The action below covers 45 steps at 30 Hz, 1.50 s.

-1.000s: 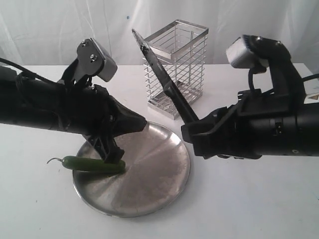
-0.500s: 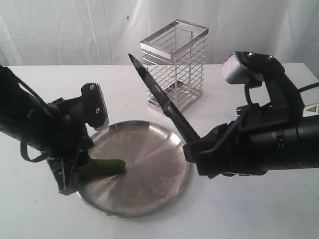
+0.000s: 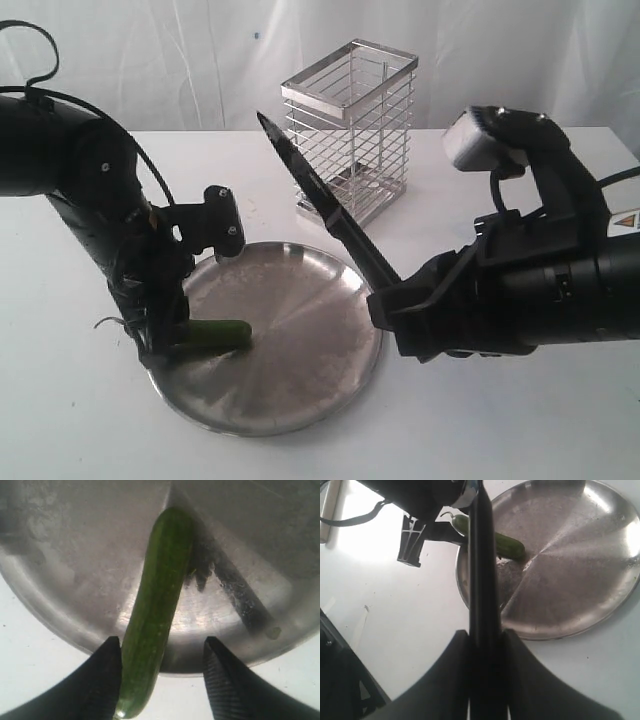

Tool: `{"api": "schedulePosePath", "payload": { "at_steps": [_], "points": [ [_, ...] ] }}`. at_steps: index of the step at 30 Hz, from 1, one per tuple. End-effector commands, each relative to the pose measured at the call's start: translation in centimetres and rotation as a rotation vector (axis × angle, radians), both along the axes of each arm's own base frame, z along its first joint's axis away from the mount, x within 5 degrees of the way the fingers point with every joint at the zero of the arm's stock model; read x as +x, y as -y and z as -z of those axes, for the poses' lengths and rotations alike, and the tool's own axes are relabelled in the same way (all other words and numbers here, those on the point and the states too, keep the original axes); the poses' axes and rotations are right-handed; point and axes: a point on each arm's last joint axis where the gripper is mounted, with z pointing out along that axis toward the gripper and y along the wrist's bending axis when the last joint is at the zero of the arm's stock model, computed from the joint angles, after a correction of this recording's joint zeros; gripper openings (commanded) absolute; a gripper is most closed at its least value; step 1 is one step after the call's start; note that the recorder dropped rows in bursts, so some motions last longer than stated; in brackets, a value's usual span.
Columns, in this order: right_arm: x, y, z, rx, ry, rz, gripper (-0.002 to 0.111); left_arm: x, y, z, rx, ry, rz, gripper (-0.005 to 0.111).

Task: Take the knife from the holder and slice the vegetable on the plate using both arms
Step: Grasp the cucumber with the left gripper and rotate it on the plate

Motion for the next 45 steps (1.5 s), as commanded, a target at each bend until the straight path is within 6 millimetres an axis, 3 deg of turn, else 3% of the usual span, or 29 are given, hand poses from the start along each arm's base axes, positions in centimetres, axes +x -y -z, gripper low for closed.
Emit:
{"api": "schedulePosePath", "payload": {
  "at_steps": [1, 10, 16, 20, 24, 27, 33, 38, 45],
  "points": [
    [-0.1, -0.1, 0.1, -0.002, 0.001, -0.005, 0.000, 0.1, 0.1, 1.5, 0.039, -0.068, 0.022, 0.054],
    [-0.1, -0.1, 0.1, -0.003, -0.002, -0.008, 0.000, 0.7, 0.2, 3.9, 0.081, -0.109, 0.040, 0.050],
    [-0.1, -0.1, 0.1, -0.001, -0.003, -0.007, 0.000, 0.7, 0.3, 3.9, 0.063, -0.108, 0.015, 0.014],
    [0.0, -0.1, 0.0, 0.000, 0.001, -0.003, 0.000, 0.8, 0.6, 3.3, 0.039, -0.098, -0.019, 0.003],
    [0.1, 0.2, 0.3, -0.059, 0.036, -0.015, 0.000, 1.2, 0.8, 0.6, -0.019, -0.068, -0.176, 0.004],
    [0.2, 0.6, 0.6, -0.112, 0.035, 0.011, 0.000, 0.8, 1.0, -0.2, -0.068, -0.123, -0.278, 0.006],
    [0.6, 1.7, 1.6, -0.278, 0.030, 0.042, 0.000, 0.0, 2.2, 0.9, -0.232, -0.212, -0.422, 0.015],
    [1.1, 1.3, 3.3, -0.350, -0.061, -0.001, 0.000, -0.3, 2.3, 2.9, -0.225, -0.284, -0.457, 0.027],
    [2.8, -0.1, 4.8, -0.410, -0.108, -0.064, 0.000, -0.2, 2.3, 1.9, -0.257, -0.237, -0.457, 0.053]
  ]
}}
